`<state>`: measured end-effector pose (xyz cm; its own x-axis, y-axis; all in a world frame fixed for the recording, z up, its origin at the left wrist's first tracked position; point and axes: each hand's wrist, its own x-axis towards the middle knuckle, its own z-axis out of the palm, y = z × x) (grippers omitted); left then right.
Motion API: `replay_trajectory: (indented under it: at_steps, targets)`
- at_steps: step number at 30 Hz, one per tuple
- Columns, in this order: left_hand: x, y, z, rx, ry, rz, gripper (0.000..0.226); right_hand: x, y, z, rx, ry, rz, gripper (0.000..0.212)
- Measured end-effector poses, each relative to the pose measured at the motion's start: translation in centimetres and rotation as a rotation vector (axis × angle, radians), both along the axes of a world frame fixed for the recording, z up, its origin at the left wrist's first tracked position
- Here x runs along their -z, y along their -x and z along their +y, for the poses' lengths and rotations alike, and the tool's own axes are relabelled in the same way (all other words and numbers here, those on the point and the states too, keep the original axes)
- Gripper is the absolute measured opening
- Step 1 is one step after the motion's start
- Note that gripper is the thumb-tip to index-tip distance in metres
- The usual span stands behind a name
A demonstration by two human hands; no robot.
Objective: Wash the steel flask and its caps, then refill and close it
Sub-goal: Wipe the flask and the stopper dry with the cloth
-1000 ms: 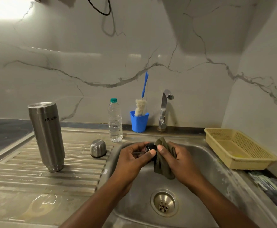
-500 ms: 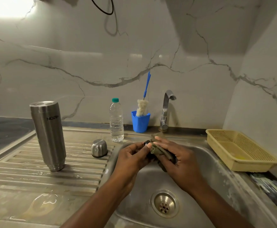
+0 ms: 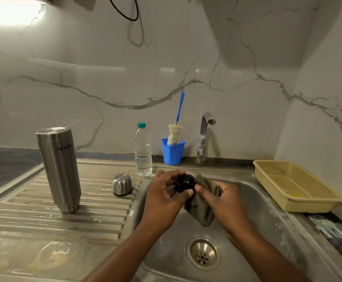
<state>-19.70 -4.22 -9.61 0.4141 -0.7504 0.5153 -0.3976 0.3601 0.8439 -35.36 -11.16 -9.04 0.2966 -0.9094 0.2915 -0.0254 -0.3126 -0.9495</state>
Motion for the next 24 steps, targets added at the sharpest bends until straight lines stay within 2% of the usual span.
replay_trajectory:
  at_steps: [4, 7, 10, 13, 17, 20, 22, 24]
  targets:
    - [-0.50, -0.21, 0.15, 0.045, 0.007, 0.090, 0.047, 0.06, -0.17, 0.23, 0.024, 0.147, 0.020, 0.016]
    - [-0.38, -0.49, 0.26, 0.065, 0.002, 0.130, 0.048, 0.17, -0.60, 0.46, -0.048, 0.122, -0.001, 0.019]
    - [-0.14, -0.51, 0.34, 0.027, -0.009, 0.055, 0.049, 0.10, -0.51, 0.52, -0.132, 0.050, 0.024, 0.018]
    - [-0.07, -0.32, 0.22, -0.011, -0.006, -0.002, 0.049, 0.21, -0.32, 0.08, -0.022, 0.092, 0.064, 0.013]
    - [-0.52, 0.09, 0.18, 0.031, -0.007, 0.113, 0.047, 0.18, -0.23, 0.13, 0.127, 0.276, 0.138, 0.026]
    - [-0.61, -0.23, 0.35, 0.059, -0.009, 0.199, 0.044, 0.27, -0.63, 0.57, 0.031, 0.257, 0.103, 0.036]
    - [-0.36, -0.36, 0.39, 0.052, -0.021, 0.206, 0.045, 0.30, -0.82, 0.61, -0.036, 0.208, 0.108, 0.033]
    - [-0.09, -0.22, 0.33, 0.015, -0.030, 0.148, 0.047, 0.21, -0.68, 0.51, -0.009, 0.222, 0.157, 0.026]
